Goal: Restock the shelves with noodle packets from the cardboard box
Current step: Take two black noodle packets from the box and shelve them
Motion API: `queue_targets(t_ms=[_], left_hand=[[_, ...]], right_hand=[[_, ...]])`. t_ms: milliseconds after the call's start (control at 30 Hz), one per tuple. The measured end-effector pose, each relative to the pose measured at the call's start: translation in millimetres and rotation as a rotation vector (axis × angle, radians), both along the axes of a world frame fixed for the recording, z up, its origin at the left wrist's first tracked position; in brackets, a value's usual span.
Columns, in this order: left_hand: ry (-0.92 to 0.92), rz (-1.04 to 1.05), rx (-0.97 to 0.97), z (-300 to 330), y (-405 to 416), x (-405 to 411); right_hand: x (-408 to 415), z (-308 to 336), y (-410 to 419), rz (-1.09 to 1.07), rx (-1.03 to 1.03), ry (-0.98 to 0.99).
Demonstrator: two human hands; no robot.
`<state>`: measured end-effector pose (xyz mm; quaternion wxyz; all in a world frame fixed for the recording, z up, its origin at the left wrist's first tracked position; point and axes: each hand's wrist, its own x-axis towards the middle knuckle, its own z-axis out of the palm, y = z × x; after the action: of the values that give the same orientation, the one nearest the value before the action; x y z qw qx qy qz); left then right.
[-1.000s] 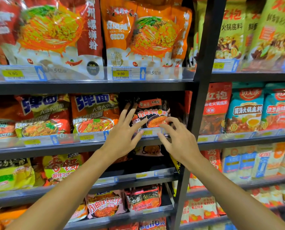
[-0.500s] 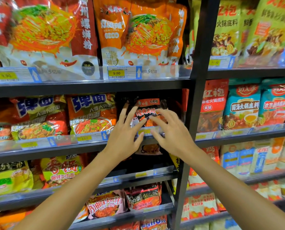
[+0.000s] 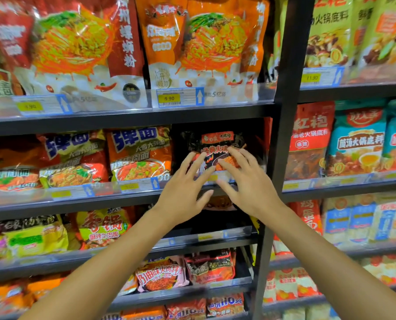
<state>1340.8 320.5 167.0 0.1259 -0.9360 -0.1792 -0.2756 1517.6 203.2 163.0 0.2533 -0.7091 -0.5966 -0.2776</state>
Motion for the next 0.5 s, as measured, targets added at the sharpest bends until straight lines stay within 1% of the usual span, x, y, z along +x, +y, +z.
queue_targets(t_ms=[167,233,367,433,500], left_hand=[[-0.076,-0.033,-0.065,5.7,-10.2,-30.0],[-0.115,-0.026,-0.076,4.9,-15.2,-48.8],[-0.145,0.024,-0.140,-1.8,-21.4,-101.7],[-0.135,0.049,-0.134,-8.6,-20.6,-140.7],[-0.120,0.117,-0.166,-16.2,-18.9,-189.5]], right_hand=[[-9.0,-2.3,-8.8,0.140,0.184,0.079],[-19.9,-3.5,-10.4,0.199,0.221,0.088],[-63.3,-7.7,-7.4,0.308,0.184,0.127],[-96.0,-9.9,-2.5,0.369,0.124,0.136],[-134.1,-14.5,5.2,0.432,0.047,0.129]])
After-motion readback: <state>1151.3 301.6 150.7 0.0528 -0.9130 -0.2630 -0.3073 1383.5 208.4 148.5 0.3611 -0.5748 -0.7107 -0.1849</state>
